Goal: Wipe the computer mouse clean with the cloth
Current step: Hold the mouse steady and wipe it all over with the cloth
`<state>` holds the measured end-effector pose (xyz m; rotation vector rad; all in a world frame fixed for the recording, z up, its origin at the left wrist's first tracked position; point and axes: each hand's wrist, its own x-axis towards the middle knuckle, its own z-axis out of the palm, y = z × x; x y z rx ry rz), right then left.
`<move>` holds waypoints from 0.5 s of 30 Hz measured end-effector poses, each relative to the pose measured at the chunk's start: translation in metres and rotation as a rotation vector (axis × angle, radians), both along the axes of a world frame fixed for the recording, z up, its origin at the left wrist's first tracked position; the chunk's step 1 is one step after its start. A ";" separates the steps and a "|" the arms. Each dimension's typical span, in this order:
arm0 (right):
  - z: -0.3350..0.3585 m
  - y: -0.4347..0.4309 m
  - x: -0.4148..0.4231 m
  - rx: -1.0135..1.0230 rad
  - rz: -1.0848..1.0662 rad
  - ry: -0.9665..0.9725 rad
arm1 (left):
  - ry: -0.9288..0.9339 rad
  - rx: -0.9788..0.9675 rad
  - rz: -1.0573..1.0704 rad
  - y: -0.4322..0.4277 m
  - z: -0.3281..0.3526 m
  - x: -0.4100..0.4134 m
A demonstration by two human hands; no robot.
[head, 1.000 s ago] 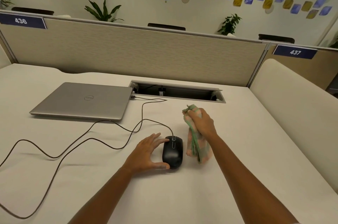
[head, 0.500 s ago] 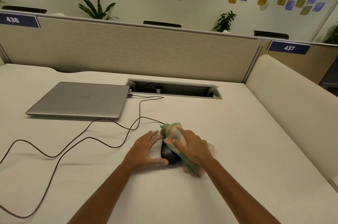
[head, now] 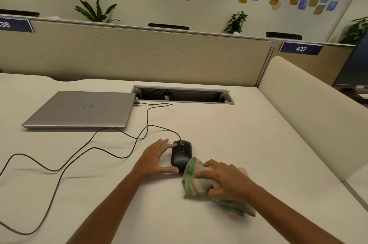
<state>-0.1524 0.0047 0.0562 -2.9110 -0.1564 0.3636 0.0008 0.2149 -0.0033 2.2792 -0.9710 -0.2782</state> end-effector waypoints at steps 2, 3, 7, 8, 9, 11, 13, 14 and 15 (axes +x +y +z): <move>0.011 -0.011 0.002 0.081 -0.080 0.091 | 0.000 -0.003 0.004 0.000 0.000 -0.001; 0.017 -0.017 0.005 0.128 -0.123 0.098 | -0.002 -0.002 0.004 0.000 0.000 -0.001; 0.032 -0.024 0.026 0.355 -0.334 -0.049 | 0.000 -0.006 0.008 0.000 0.000 -0.001; 0.033 -0.022 0.035 0.415 -0.380 -0.090 | -0.002 -0.006 0.010 0.000 0.000 -0.002; 0.032 -0.019 0.045 0.470 -0.417 -0.129 | -0.005 -0.006 0.011 0.000 0.000 -0.002; 0.028 -0.012 0.064 0.561 -0.484 -0.175 | -0.005 -0.006 0.013 0.000 -0.001 -0.003; 0.020 -0.003 0.082 0.626 -0.557 -0.166 | -0.005 -0.003 0.012 0.001 -0.001 -0.004; 0.016 0.002 0.088 0.620 -0.580 -0.135 | -0.008 0.001 0.010 0.001 -0.001 -0.004; 0.009 0.006 0.093 0.576 -0.585 -0.096 | -0.013 0.007 0.009 0.001 -0.002 -0.004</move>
